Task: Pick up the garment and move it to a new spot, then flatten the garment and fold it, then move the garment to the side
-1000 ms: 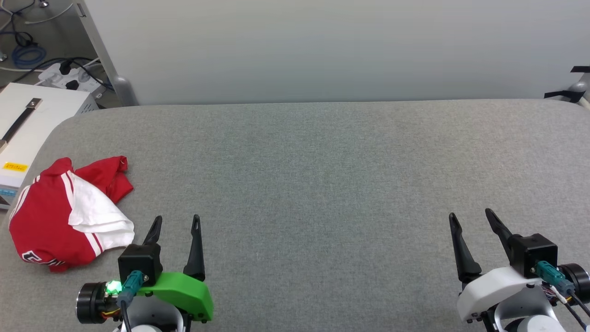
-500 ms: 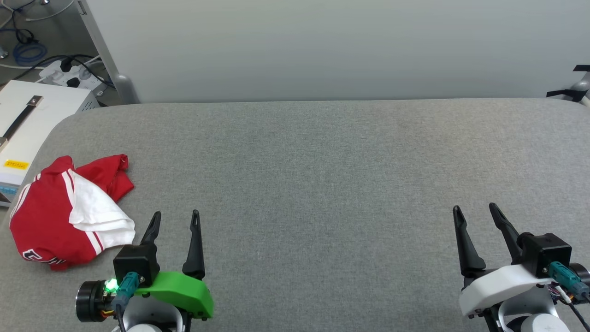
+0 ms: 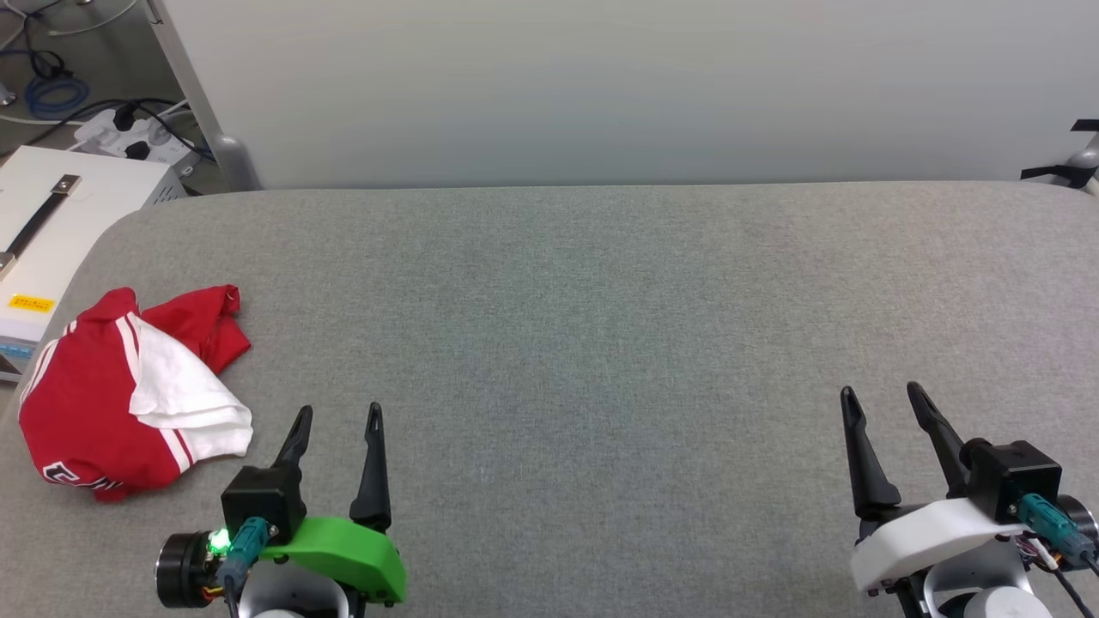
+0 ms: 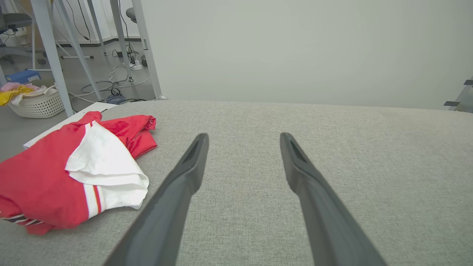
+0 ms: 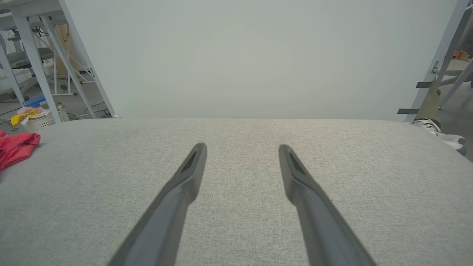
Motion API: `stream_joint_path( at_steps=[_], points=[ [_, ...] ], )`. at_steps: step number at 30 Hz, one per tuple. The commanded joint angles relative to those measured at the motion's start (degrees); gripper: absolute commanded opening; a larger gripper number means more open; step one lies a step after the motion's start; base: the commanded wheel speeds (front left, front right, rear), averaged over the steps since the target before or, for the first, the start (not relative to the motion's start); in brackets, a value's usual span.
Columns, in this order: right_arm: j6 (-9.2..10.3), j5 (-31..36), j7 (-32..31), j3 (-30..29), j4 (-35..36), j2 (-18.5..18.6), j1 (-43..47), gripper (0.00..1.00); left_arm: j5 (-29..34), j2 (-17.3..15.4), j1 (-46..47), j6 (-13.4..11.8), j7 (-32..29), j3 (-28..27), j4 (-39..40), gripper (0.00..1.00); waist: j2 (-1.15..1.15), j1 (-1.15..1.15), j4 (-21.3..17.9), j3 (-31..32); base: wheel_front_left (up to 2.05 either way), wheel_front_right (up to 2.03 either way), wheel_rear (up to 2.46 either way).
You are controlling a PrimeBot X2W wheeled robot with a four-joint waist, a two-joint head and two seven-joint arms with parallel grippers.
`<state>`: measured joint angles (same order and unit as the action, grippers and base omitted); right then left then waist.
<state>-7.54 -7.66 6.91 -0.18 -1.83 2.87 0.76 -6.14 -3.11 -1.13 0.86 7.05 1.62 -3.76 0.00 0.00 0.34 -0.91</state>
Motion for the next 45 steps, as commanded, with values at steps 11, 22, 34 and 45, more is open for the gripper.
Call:
stream_joint_path(
  at_steps=[11, 22, 34, 45],
  points=[
    [0.03, -1.4, 2.0, 0.5, -2.0, 0.0, -1.2, 1.0, -1.5, 0.1, -0.1, 0.9, 1.7, 0.4, -1.5, 1.0, 0.0, 0.0, 0.0, -0.1, 0.0, 0.0, 0.0],
    [0.04, -2.0, 3.3, 0.6, -2.5, 0.0, -1.0, 1.0, -2.5, 0.2, 0.2, 0.8, 3.0, 0.6, -2.4, 1.0, 0.0, 0.0, 1.3, -0.3, 0.0, 0.0, 0.0],
    [0.04, -1.5, 4.7, 3.7, -3.9, 0.0, -1.0, 1.0, -3.2, 0.2, 0.2, 0.7, 4.5, -0.1, -3.3, 1.0, 0.0, 0.0, 8.1, -0.6, 0.0, 0.0, 0.0],
    [0.05, -1.9, 6.0, 7.1, -6.1, 0.0, -1.2, 1.0, -4.1, 0.2, 0.1, 0.9, 5.8, -0.5, -3.8, 1.0, 0.0, 0.0, 17.2, -0.6, 0.0, 0.0, 0.0]
  ],
)
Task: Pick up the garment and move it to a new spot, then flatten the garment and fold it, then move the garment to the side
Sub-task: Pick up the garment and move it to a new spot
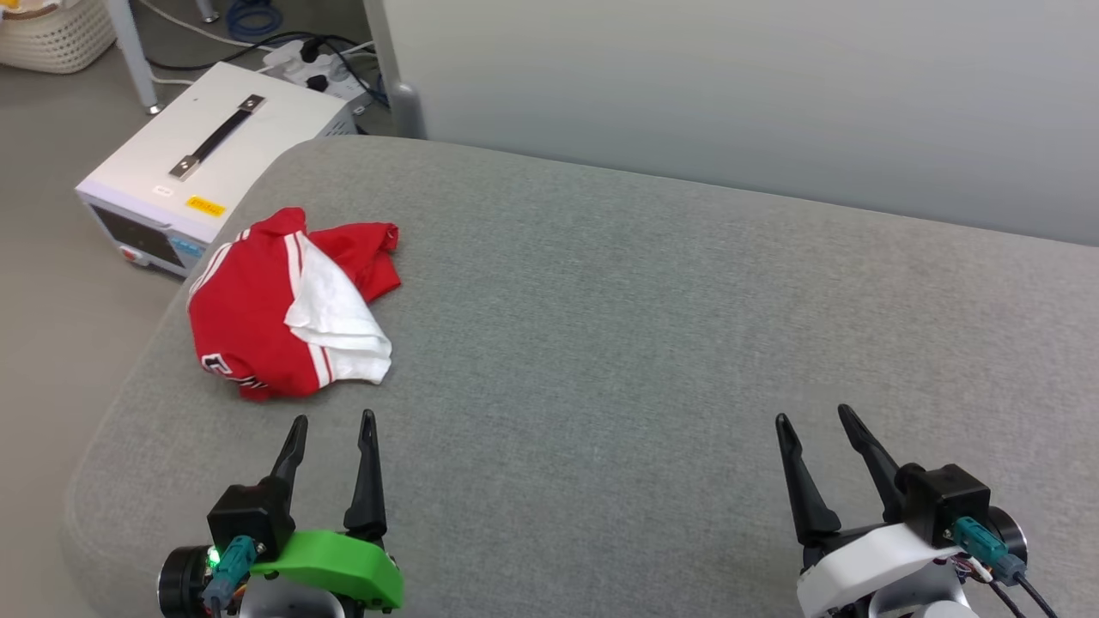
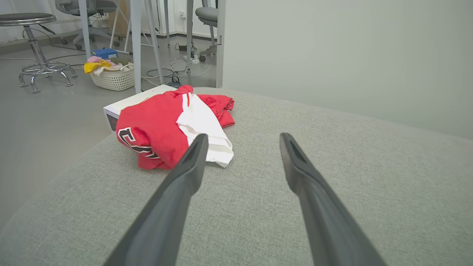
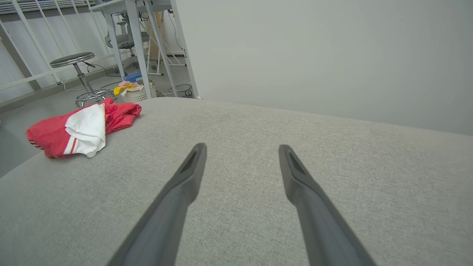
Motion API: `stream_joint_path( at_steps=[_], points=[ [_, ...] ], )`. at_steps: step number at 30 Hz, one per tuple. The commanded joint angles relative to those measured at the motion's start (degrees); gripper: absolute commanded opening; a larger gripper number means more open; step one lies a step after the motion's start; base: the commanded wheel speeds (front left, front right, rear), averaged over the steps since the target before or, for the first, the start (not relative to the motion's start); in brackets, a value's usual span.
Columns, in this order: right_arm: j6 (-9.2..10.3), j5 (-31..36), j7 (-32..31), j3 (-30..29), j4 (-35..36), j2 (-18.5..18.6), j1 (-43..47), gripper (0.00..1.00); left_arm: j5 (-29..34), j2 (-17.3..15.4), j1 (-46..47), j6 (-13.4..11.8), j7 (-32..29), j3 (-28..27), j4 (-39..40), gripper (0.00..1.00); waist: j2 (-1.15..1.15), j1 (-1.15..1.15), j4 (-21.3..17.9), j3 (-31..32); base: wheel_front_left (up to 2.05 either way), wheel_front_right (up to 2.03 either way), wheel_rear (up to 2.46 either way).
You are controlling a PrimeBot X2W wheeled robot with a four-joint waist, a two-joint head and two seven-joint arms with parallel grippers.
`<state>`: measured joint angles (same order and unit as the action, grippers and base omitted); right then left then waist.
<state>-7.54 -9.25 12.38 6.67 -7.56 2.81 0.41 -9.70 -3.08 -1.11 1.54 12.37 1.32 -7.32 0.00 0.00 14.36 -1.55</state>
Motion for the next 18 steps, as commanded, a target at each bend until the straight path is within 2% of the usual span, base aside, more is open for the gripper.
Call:
stream_joint_path(
  at_steps=[1, 10, 18],
  points=[
    [0.05, -0.4, 0.6, 0.4, -0.5, 0.1, -0.9, 1.0, -0.7, 0.2, 0.0, 0.2, 0.6, -0.1, -0.3, 1.0, 0.0, 0.0, 3.9, 0.1, 0.0, 0.0, 0.0],
    [0.05, -1.3, 1.7, 1.6, -1.7, 0.1, -0.9, 1.0, -1.8, 0.2, -0.4, 0.2, 1.7, 0.5, -0.9, 1.0, 0.0, 0.0, 9.5, 0.3, 0.0, 0.0, 0.0],
    [0.05, -2.3, 2.6, 2.8, -2.7, 0.1, -1.2, 1.0, -2.8, 0.2, -0.6, 0.2, 2.6, 0.7, -1.1, 1.0, 0.0, 0.0, 12.7, 0.2, 0.0, 0.0, 0.0]
  ],
)
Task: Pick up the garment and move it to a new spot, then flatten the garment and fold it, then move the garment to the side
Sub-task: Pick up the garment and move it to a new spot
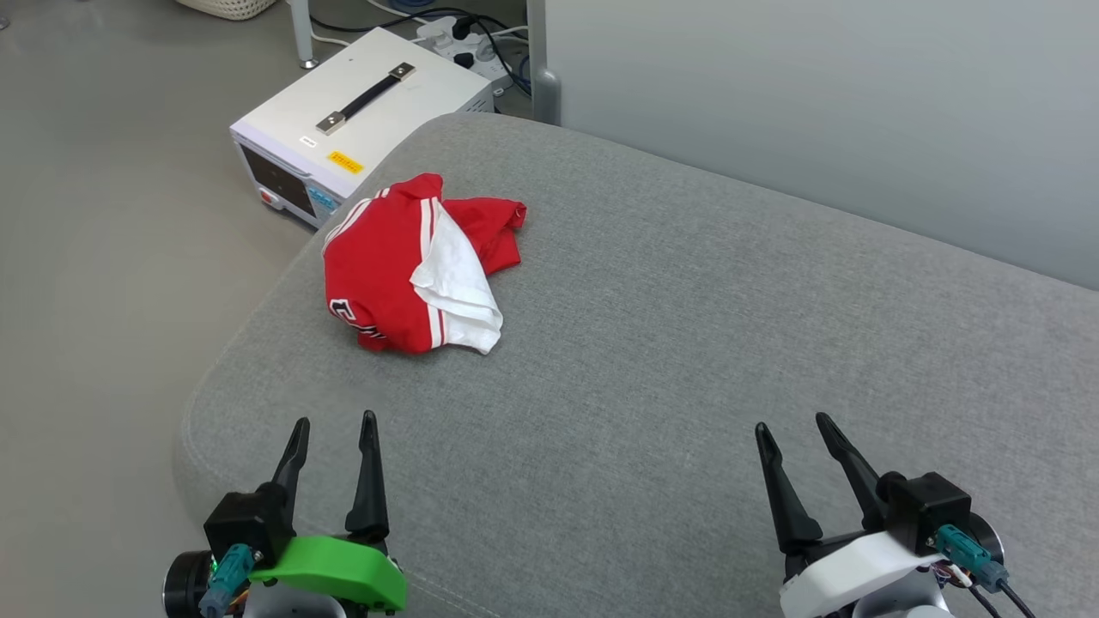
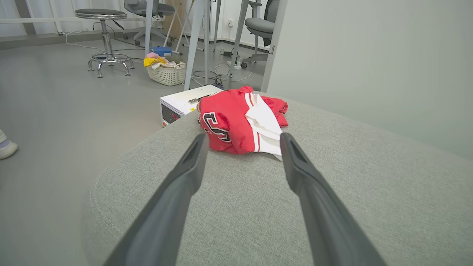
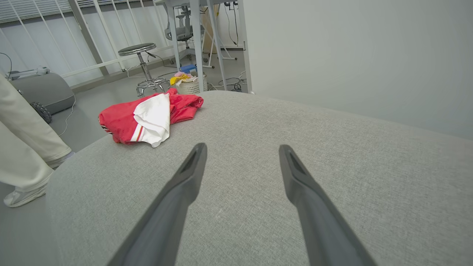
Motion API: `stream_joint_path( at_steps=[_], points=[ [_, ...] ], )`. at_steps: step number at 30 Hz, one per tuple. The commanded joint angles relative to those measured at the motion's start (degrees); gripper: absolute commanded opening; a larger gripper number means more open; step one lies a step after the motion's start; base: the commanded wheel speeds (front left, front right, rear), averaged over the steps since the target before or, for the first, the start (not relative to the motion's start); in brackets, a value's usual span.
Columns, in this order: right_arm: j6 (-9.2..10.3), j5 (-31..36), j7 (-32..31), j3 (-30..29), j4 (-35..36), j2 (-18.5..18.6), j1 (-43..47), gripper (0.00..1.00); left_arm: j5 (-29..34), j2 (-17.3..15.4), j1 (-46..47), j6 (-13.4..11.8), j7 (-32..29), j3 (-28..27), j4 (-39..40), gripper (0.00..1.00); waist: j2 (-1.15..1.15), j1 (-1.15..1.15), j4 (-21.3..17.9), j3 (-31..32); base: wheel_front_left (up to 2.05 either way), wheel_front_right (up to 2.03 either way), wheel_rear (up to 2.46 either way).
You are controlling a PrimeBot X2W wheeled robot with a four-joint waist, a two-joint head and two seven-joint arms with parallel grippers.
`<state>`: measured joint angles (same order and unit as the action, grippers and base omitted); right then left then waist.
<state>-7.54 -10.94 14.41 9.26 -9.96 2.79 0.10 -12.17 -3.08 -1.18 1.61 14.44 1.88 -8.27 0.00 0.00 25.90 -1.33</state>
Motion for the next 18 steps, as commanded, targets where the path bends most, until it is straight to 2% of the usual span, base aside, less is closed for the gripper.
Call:
stream_joint_path(
  at_steps=[1, 11, 16, 18],
  points=[
    [0.05, -0.6, 0.6, 0.2, -0.3, 0.1, -0.8, 1.0, 0.0, 0.2, -0.6, 0.2, 0.6, 0.1, -0.1, 1.0, 0.0, 0.0, 1.2, 0.0, 0.0, 0.0, 0.0],
    [0.05, -0.1, 0.6, 0.4, 0.0, 0.1, -1.3, 1.0, 0.4, 0.2, -0.4, 0.1, 0.6, -0.3, 1.2, 1.0, 0.0, 0.0, 0.6, -1.4, 0.0, 0.0, 0.0],
    [0.05, 1.5, 0.6, 0.2, 0.4, 0.1, -2.3, 1.0, -0.7, 0.2, 0.6, -0.4, 0.6, -0.9, 1.9, 1.0, 0.0, 0.0, -0.8, -4.4, 0.0, 0.0, 0.0],
    [0.05, 2.6, 0.6, 0.4, 0.5, 0.1, -2.9, 1.0, -0.2, 0.2, 1.9, 0.1, 0.6, -1.4, 1.6, 1.0, 0.0, 0.0, -1.7, -5.9, 0.0, 0.0, 0.0]
  ],
)
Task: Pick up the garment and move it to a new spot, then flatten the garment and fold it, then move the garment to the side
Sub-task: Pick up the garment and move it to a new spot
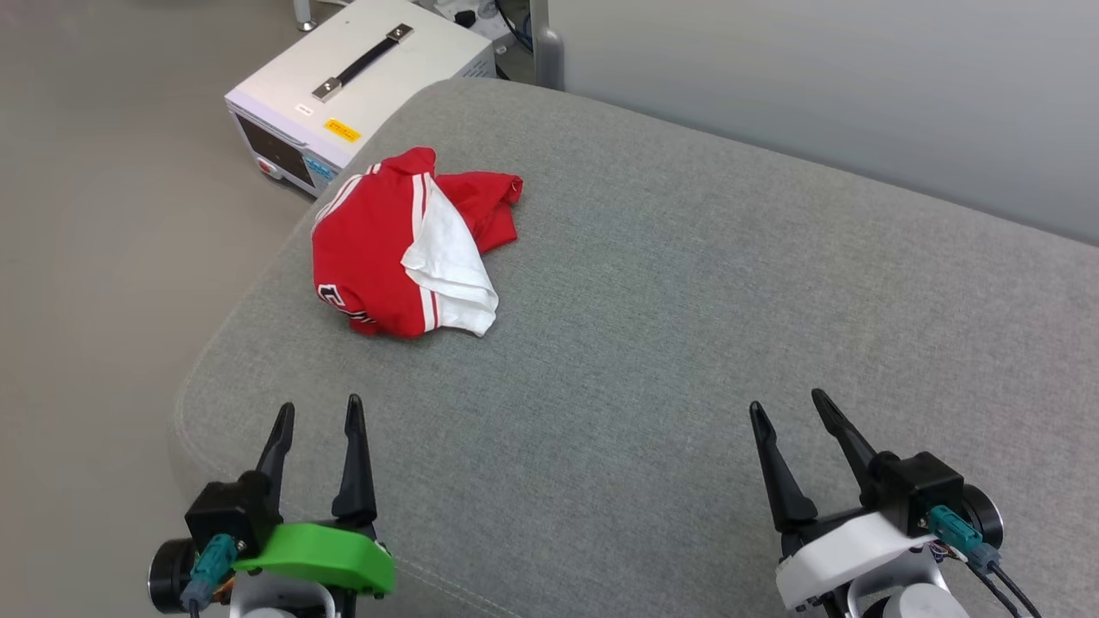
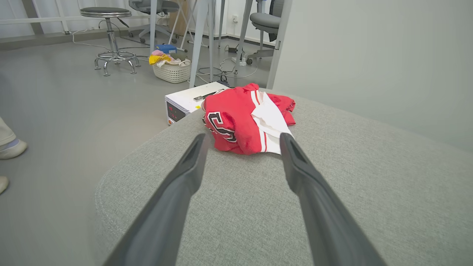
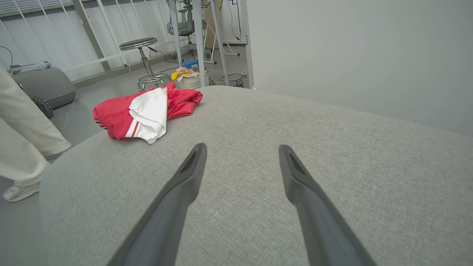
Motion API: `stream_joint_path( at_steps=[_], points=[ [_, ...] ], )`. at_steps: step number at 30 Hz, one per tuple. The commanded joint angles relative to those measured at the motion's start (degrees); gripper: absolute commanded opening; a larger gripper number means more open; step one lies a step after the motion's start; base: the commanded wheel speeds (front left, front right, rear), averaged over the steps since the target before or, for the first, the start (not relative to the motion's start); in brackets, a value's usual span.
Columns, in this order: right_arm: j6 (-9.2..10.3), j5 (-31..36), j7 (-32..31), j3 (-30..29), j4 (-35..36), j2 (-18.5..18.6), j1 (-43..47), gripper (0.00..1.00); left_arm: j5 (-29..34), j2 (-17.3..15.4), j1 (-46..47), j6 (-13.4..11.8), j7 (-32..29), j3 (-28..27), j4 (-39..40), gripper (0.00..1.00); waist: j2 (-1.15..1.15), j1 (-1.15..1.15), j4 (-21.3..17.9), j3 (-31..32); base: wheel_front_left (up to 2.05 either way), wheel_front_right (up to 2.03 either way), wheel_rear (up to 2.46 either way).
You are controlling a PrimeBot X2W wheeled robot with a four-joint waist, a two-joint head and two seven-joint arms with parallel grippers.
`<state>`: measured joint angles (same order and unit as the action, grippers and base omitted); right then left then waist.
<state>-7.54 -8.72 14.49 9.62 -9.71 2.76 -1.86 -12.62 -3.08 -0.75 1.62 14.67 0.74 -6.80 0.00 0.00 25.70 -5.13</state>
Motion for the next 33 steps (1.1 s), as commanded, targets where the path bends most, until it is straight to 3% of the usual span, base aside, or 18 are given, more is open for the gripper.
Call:
stream_joint_path(
  at_steps=[1, 4, 8, 12, 16, 23, 27, 33],
  points=[
    [0.05, 0.8, 0.5, 0.1, 0.4, 0.1, -1.3, 1.0, 0.8, 0.2, 2.2, 0.6, 0.3, -0.6, -0.1, 1.0, 0.0, 0.0, -1.9, -3.0, 0.0, 0.0, 0.0],
    [0.05, 2.2, 0.5, 0.2, 0.8, 0.2, -2.6, 1.0, 1.5, -1.1, 5.9, 2.2, 0.3, -1.8, -3.6, 1.0, 0.0, 0.0, -3.4, -5.9, 0.0, 0.0, 0.0],
    [0.05, 3.4, 0.5, 0.6, 1.6, 0.9, -4.5, 1.0, 1.0, -5.7, 14.0, 4.3, -0.4, -1.7, -11.4, 1.0, 0.0, 0.0, -5.5, -9.9, 0.0, 0.0, 0.0],
    [0.05, 4.3, 0.5, 1.0, 2.5, 1.5, -6.4, 1.0, -1.3, -11.2, 23.0, 5.5, -6.1, -0.4, -17.5, 1.0, 0.0, 0.0, -7.4, -13.7, 0.0, 0.0, 0.0],
    [0.05, 4.8, 0.5, 1.3, 3.4, 2.0, -8.0, 1.0, -6.9, -15.8, 30.3, 5.8, -14.9, 4.1, -22.3, 1.0, 0.0, 0.0, -9.1, -16.9, 0.0, 0.0, 0.0],
    [0.05, 5.3, 0.5, 1.7, 4.1, 2.1, -10.0, 1.0, -23.0, -23.7, 37.2, 5.9, -29.6, 13.4, -25.5, 1.0, 0.0, 0.0, -12.0, -20.9, 0.0, 0.0, 0.0],
    [0.05, 5.5, 0.5, 2.0, 4.2, 2.1, -10.7, 1.0, -27.6, -26.6, 39.2, 5.9, -32.6, 16.6, -27.4, 1.0, 0.0, 0.0, -13.2, -22.4, 0.0, 0.0, 0.0],
    [0.05, 5.7, 0.5, 1.9, 4.4, 2.2, -11.0, 1.0, -31.5, -28.0, 40.8, 5.9, -33.0, 19.2, -31.7, 1.0, 0.0, 0.0, -14.4, -23.2, 0.0, 0.0, 0.0]
  ],
)
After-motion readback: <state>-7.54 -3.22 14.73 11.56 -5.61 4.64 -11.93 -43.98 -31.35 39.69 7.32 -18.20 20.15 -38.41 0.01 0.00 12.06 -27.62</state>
